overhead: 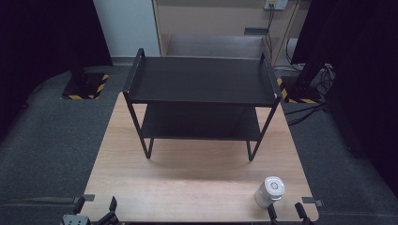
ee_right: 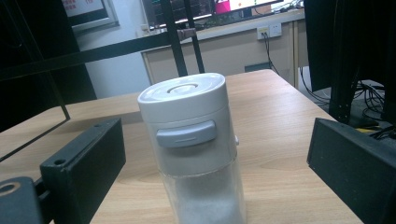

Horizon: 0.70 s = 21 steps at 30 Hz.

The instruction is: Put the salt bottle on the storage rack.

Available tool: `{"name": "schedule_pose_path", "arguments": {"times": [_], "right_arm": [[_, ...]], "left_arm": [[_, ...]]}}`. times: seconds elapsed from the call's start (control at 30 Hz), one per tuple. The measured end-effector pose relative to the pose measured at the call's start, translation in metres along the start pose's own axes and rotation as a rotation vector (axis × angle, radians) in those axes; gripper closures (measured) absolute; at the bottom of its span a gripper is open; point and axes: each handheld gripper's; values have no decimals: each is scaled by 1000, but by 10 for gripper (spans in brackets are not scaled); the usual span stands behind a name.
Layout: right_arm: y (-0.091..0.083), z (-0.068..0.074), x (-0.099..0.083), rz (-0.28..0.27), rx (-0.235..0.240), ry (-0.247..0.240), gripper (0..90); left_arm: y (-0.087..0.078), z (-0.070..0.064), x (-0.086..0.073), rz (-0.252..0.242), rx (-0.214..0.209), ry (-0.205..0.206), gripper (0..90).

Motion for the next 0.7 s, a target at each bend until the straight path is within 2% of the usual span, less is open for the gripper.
{"name": "schedule_pose_path", "arguments": {"times": [0.43, 0.7], "right_arm": [[3, 1, 2, 6, 7, -17, 40], [11, 3, 6, 17, 2, -52, 21]], "left_arm": [[2, 0, 2, -4, -9, 4, 27], [2, 0, 2, -2, -17, 6, 27]]}}
Point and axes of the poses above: each handheld gripper's, and its own axes: y roughly forward along the jaws, x roughly out of its top, z roughly to its left, and after that the axes turned 14 degrees about z, right-handed
